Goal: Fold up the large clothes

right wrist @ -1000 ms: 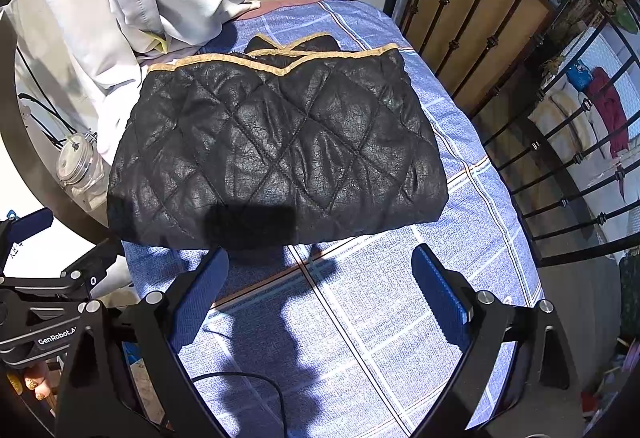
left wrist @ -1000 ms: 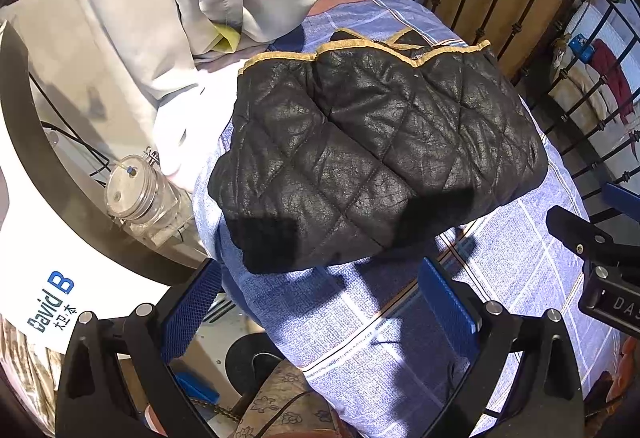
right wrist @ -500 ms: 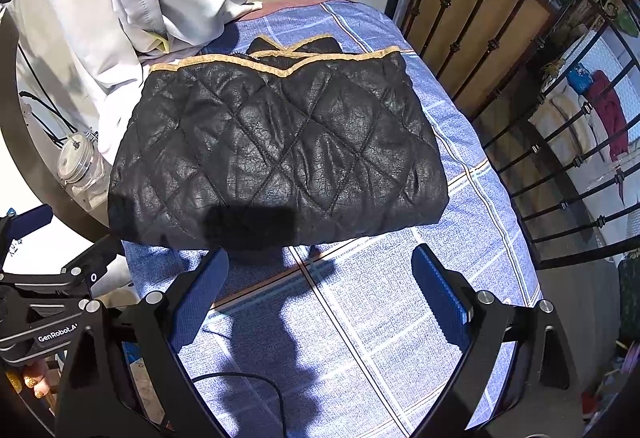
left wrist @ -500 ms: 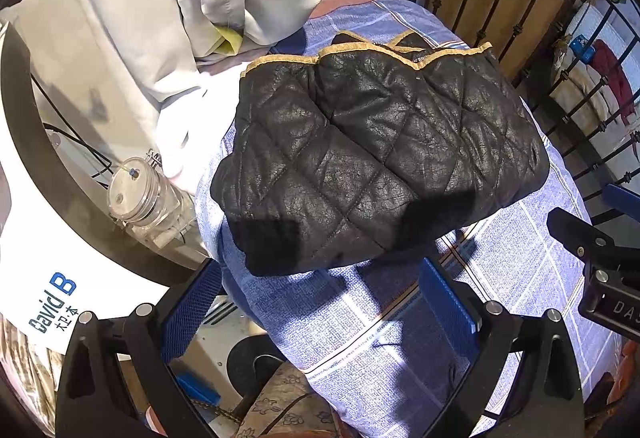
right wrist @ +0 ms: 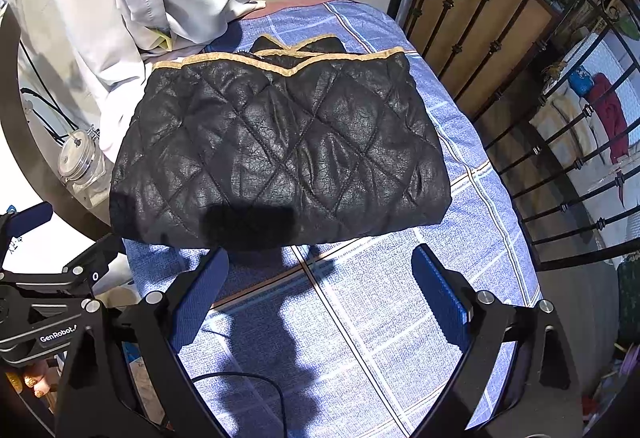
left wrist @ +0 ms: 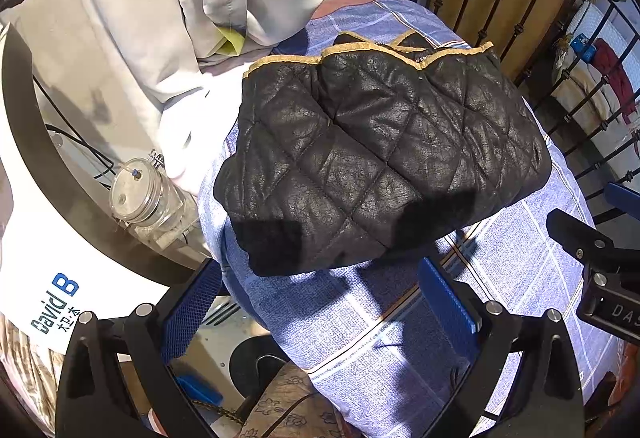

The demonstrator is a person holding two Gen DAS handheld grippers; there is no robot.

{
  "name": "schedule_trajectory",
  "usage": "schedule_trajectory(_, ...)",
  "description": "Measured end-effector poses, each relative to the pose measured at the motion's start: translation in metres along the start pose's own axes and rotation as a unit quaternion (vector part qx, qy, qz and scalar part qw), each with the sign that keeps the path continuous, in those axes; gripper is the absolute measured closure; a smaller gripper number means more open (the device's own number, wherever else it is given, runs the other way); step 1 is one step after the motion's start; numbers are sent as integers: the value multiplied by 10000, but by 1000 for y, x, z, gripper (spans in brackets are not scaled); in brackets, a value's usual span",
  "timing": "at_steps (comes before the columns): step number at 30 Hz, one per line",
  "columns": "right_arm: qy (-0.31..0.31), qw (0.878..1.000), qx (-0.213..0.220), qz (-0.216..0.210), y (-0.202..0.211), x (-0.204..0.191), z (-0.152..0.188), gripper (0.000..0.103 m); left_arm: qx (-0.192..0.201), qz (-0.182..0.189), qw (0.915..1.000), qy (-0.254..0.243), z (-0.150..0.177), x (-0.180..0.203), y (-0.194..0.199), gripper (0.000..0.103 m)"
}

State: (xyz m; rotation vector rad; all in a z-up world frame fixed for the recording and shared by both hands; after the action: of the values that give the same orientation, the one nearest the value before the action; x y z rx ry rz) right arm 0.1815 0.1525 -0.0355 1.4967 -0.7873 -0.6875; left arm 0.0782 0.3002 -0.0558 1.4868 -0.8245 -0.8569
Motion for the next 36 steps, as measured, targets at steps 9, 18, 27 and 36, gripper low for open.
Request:
schedule_trajectory(9, 43, 10000, 8, 6, 0, -2, 1, 11, -1, 3, 10000, 6, 1, 0, 0, 6)
schedule_trajectory(18, 94, 10000, 7, 26, 1, -4, 1, 11, 28, -47, 10000, -2, 1, -1, 1, 6)
schedule_trajectory(27, 98, 9999, 3, 27, 1, -4, 0, 11, 182, -178, 9997, -53, 0, 0, 5, 6)
schedule_trajectory(36, 112, 9999, -12, 9, 0, -5, 3, 11, 74, -88, 9999, -50, 0, 0, 1, 6)
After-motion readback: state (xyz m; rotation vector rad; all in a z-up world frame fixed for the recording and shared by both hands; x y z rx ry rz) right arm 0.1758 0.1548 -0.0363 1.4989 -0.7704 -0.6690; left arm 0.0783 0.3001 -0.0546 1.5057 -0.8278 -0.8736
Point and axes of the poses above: each gripper's, at about its wrist camera, not at the fingertips, and y roughly against the way its jaws point, x to its right, z to its underside, the point moved 4 cm from there along -y, roughly the way its jaws point, and after that the axes turned 14 degrees about -x, right-handed, at the moved point
